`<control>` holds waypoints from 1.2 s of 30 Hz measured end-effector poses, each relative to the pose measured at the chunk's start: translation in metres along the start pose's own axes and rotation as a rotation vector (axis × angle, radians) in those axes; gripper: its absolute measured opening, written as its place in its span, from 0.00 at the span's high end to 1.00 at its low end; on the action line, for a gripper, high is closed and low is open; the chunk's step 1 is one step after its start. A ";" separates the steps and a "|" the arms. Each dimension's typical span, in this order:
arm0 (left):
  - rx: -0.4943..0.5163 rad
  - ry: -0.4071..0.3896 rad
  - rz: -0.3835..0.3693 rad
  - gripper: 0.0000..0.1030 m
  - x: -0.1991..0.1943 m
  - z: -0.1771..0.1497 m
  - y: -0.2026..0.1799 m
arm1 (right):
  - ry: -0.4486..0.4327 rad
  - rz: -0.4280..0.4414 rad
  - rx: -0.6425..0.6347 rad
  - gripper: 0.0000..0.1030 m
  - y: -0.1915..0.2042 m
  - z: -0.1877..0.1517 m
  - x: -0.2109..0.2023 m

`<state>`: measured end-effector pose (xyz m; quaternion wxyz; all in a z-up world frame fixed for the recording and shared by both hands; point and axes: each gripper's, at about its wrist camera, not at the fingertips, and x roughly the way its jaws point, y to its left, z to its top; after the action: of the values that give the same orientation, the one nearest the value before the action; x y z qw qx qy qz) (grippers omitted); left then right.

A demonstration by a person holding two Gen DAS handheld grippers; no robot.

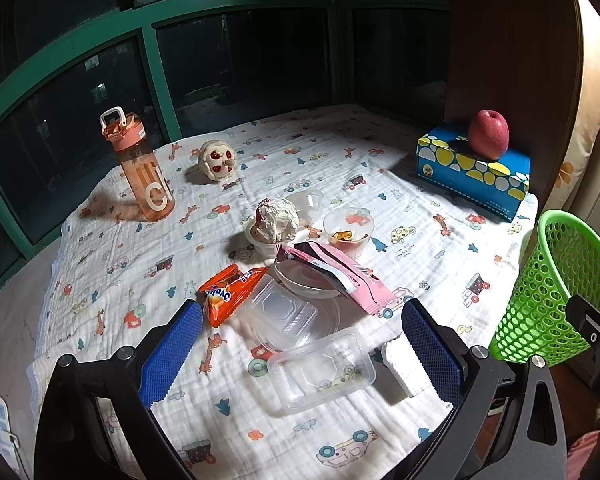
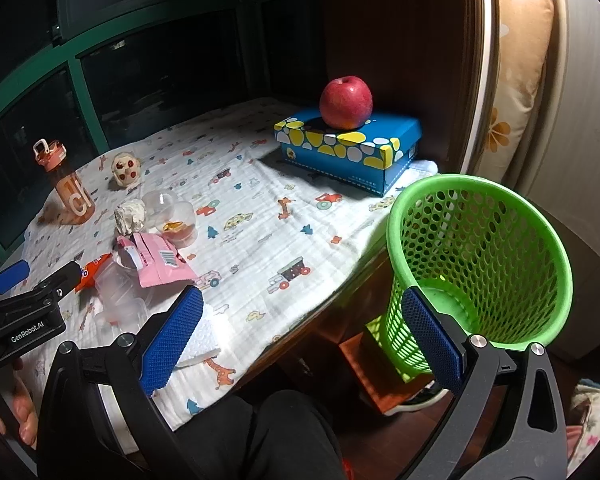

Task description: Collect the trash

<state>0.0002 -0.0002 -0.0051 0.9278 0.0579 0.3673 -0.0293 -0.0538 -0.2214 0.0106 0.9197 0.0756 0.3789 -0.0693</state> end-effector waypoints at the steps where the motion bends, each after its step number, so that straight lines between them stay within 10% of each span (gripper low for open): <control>1: -0.001 0.000 0.000 0.06 0.000 0.000 0.000 | 0.000 0.000 -0.001 0.05 0.000 0.000 0.001; 36: -0.026 0.011 0.013 0.06 0.007 0.005 0.010 | 0.011 0.022 -0.019 0.05 0.009 -0.004 0.010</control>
<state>0.0095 0.0094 -0.0050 0.9266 0.0486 0.3725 -0.0184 -0.0478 -0.2128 0.0019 0.9191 0.0713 0.3836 -0.0553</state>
